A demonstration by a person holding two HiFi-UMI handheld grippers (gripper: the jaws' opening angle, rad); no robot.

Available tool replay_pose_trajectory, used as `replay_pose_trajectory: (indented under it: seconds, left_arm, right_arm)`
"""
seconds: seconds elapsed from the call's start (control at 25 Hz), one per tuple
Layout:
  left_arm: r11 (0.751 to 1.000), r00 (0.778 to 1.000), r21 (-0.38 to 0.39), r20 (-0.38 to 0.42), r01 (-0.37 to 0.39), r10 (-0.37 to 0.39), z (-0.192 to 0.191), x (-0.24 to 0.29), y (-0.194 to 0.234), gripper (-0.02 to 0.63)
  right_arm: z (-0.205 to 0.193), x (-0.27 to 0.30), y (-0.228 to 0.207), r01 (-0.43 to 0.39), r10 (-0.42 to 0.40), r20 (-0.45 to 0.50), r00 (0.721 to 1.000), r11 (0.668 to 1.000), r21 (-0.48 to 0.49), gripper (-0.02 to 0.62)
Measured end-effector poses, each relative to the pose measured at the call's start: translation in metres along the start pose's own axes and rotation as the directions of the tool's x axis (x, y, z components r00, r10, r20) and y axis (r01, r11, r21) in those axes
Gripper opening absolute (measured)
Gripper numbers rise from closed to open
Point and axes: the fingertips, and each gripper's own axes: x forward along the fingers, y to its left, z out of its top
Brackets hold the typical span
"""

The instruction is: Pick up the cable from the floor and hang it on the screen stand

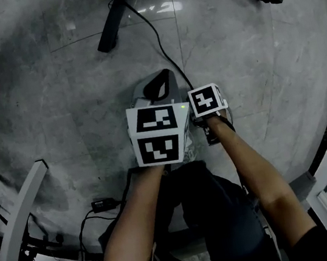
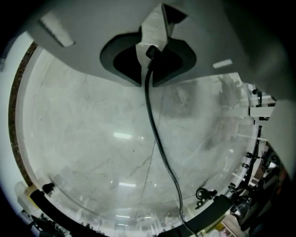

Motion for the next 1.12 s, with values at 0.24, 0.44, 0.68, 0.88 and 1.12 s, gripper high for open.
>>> replay_pose_trajectory:
  seconds: [0.24, 0.44, 0.68, 0.88, 1.12]
  left_arm:
    - [1.0, 1.0, -0.006, 0.006, -0.01, 0.01, 0.004, -0.001, 0.004, -0.002]
    - [1.0, 1.0, -0.01, 0.026, -0.015, 0.016, 0.009, -0.01, -0.002, -0.002]
    - [0.998, 0.999, -0.053, 0.033, -0.024, 0.026, -0.003, -0.037, -0.009, -0.002]
    - [0.995, 0.998, -0.096, 0.042, -0.038, 0.042, -0.008, -0.07, -0.018, -0.002]
    - [0.993, 0.997, -0.102, 0.047, -0.061, 0.066, -0.002, -0.132, -0.026, -0.002]
  right_arm:
    - [0.001, 0.005, 0.005, 0.012, -0.016, -0.054, 0.998, 0.997, -0.075, 0.072]
    - [-0.008, -0.002, 0.0, 0.058, -0.06, -0.008, 0.998, 0.984, -0.169, 0.026]
    - [0.0, -0.047, 0.013, 0.101, -0.052, 0.162, 0.985, 0.945, -0.312, 0.026]
    - [0.008, -0.103, 0.028, 0.187, -0.064, 0.293, 0.954, 0.89, -0.416, 0.026]
    - [0.014, -0.175, 0.054, 0.243, -0.036, 0.405, 0.914, 0.846, -0.474, 0.026]
